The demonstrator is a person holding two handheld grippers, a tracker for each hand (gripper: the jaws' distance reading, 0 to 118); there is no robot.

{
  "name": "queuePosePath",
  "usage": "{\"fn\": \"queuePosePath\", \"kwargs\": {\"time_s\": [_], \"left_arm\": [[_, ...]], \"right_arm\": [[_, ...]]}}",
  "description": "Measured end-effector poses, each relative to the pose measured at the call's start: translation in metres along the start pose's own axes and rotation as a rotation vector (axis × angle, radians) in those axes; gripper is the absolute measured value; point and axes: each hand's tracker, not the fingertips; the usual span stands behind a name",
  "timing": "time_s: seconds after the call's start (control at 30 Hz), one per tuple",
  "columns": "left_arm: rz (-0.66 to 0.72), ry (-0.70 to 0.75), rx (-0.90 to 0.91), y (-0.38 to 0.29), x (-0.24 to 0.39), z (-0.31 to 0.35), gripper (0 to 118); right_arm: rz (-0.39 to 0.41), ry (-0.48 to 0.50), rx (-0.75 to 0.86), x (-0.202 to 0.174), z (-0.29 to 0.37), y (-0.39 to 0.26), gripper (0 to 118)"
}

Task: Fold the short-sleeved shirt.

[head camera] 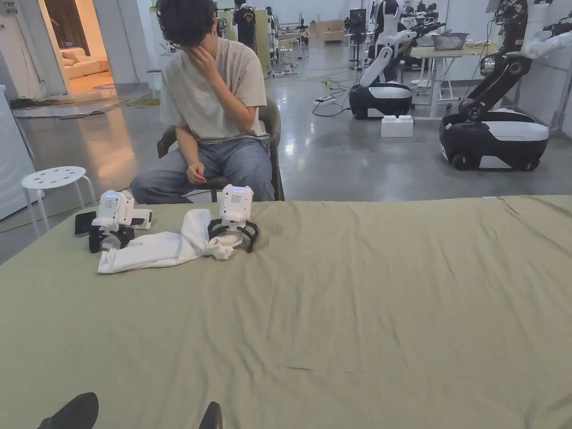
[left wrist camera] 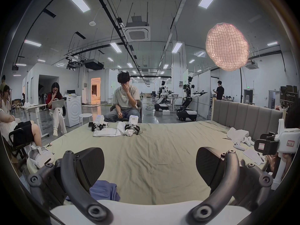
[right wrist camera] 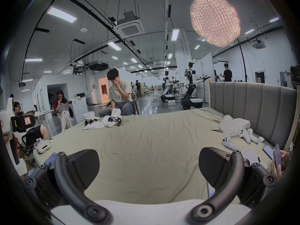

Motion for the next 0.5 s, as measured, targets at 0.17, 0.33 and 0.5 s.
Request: {"fn": "queuePosePath", "kwargs": {"time_s": [0.17, 0.33, 0.5], "left_arm": [[0.005, 0.0, -0.003, -0.001, 0.0, 0.0, 114], [0.013, 0.002, -0.008, 0.001, -0.001, -0.001, 114], [0.046, -0.006, -0.027, 0.001, -0.003, -0.004, 114]], "right_arm": [[0.002, 0.003, -0.057, 0.0, -0.006, 0.003, 118], [-0.065, -0.003, -0.079, -0.002, -0.008, 0.011, 118], [-0.176, -0.059, -0.215, -0.008, -0.018, 0.023, 117]]}}
